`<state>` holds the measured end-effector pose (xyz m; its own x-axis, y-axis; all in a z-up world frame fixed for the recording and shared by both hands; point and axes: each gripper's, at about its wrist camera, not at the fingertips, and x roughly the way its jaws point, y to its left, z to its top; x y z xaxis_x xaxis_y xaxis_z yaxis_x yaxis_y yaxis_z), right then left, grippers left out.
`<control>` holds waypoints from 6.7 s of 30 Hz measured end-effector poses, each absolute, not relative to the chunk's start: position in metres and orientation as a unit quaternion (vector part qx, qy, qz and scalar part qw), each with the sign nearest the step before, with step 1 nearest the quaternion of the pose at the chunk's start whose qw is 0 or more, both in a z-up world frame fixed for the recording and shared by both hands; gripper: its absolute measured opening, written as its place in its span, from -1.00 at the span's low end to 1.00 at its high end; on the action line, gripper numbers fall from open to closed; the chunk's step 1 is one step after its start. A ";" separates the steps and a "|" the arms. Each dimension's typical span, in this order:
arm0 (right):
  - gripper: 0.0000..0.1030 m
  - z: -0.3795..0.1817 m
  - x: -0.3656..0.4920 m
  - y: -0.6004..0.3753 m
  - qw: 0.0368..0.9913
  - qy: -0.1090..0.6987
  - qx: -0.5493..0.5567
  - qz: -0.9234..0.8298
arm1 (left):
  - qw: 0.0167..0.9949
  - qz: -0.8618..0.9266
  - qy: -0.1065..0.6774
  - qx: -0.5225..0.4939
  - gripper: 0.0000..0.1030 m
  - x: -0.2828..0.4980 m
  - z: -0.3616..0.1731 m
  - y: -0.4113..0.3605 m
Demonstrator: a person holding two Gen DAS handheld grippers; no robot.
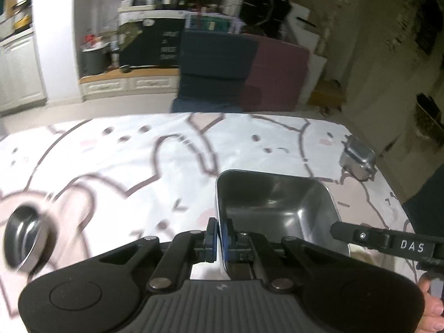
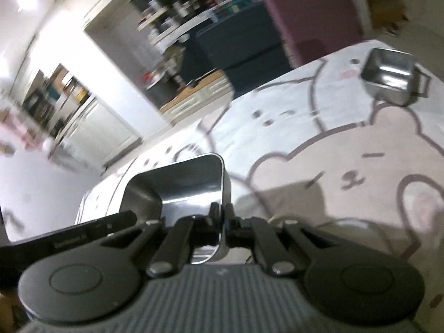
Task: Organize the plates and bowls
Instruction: 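Lift the steel tray with both grippers and carry it toward the bowl stack, then lower the steel tray beside the bowl stack and open both grippers, then move both grippers to the smaller steel tray and grip its sides, then lift the smaller steel tray with both grippers and carry it back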
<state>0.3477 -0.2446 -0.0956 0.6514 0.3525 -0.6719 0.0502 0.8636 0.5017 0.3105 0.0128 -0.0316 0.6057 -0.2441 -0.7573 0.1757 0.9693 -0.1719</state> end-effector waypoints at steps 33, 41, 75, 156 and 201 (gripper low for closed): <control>-0.90 -0.160 0.319 -0.095 0.819 0.536 0.091 0.182 | 0.854 -0.020 0.512 -0.088 -0.93 0.233 -0.114 0.129; -0.89 -0.165 0.321 -0.087 0.813 0.549 0.075 0.178 | 0.849 -0.026 0.523 -0.074 -0.93 0.236 -0.122 0.127; 0.05 -0.152 0.305 -0.099 0.818 0.545 0.067 0.170 | 0.854 -0.037 0.514 -0.075 0.28 0.201 -0.097 0.134; 0.84 -0.163 0.523 -0.590 0.950 0.306 -0.067 0.025 | 0.864 -0.090 0.396 -0.298 0.82 0.421 -0.139 -0.332; -0.89 -0.095 0.434 -0.514 0.928 0.369 0.024 0.041 | 0.875 -0.178 0.405 -0.194 -0.83 0.396 -0.061 -0.265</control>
